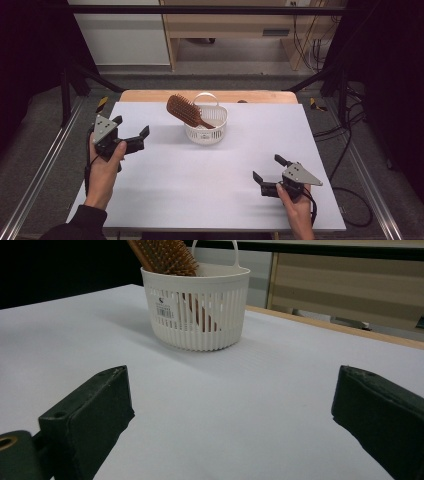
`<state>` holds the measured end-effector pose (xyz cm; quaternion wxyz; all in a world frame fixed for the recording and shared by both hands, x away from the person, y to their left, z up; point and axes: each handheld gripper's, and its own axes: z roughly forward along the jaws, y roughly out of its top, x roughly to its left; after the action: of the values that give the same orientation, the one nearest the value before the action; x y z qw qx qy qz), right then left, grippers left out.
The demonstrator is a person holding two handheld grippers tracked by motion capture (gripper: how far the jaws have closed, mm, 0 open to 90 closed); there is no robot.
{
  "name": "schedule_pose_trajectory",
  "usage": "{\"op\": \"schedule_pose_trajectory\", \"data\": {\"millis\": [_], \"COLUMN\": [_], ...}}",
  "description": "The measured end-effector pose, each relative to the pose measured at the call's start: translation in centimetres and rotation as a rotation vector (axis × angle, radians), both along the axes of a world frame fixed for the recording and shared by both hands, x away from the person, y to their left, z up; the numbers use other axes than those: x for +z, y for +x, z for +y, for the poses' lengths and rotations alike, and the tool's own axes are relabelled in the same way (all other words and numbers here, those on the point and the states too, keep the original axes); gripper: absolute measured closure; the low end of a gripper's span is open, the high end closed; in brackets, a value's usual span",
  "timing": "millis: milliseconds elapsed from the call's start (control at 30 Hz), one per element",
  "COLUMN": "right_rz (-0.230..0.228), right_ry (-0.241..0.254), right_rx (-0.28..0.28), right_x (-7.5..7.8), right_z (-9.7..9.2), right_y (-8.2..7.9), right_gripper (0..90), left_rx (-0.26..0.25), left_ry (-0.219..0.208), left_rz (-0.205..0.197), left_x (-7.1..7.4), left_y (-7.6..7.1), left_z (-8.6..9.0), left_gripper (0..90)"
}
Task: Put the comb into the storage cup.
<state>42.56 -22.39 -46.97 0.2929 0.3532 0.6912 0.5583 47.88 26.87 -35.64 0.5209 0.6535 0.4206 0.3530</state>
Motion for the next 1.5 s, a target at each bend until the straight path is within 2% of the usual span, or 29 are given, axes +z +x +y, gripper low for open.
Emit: {"op": "schedule_pose_trajectory", "data": {"millis": [267, 633, 733, 833, 967, 1367, 1500], "right_rz": [-0.001, -0.007, -0.018, -0.018, -0.024, -0.060, -0.063], "right_ry": [-0.001, -0.010, -0.002, 0.002, 0.007, 0.000, 0.006], "right_rx": [0.002, 0.008, -0.001, -0.005, -0.013, -0.047, -0.053], "right_x": [0.0, 0.1, 0.2, 0.3, 0.3, 0.2, 0.2], "right_z": [0.0, -0.1, -0.3, -0.6, -0.8, -1.8, -2.0], "right_y": [-0.1, -0.3, -0.5, -0.6, -0.6, -0.7, -0.7], "right_gripper": [3.2, 3.6, 3.7, 3.6, 3.6, 3.3, 3.3], "left_rx": [0.010, 0.021, 0.022, 0.019, 0.023, 0.023, -0.002], "left_ry": [-0.019, -0.014, -0.018, -0.053, -0.066, -0.055, -0.057], "left_rz": [-0.009, -0.045, -0.033, -0.029, -0.034, -0.059, -0.053], "left_x": [0.0, -0.4, -0.8, -1.4, -2.0, -4.2, -5.0], "left_y": [-1.1, -2.8, -3.1, -3.4, -3.7, -4.7, -4.9], "left_z": [1.7, 3.1, 3.4, 3.9, 4.5, 4.8, 4.5], "left_gripper": [2.8, 1.9, 1.9, 1.9, 2.3, 2.8, 2.8]}}
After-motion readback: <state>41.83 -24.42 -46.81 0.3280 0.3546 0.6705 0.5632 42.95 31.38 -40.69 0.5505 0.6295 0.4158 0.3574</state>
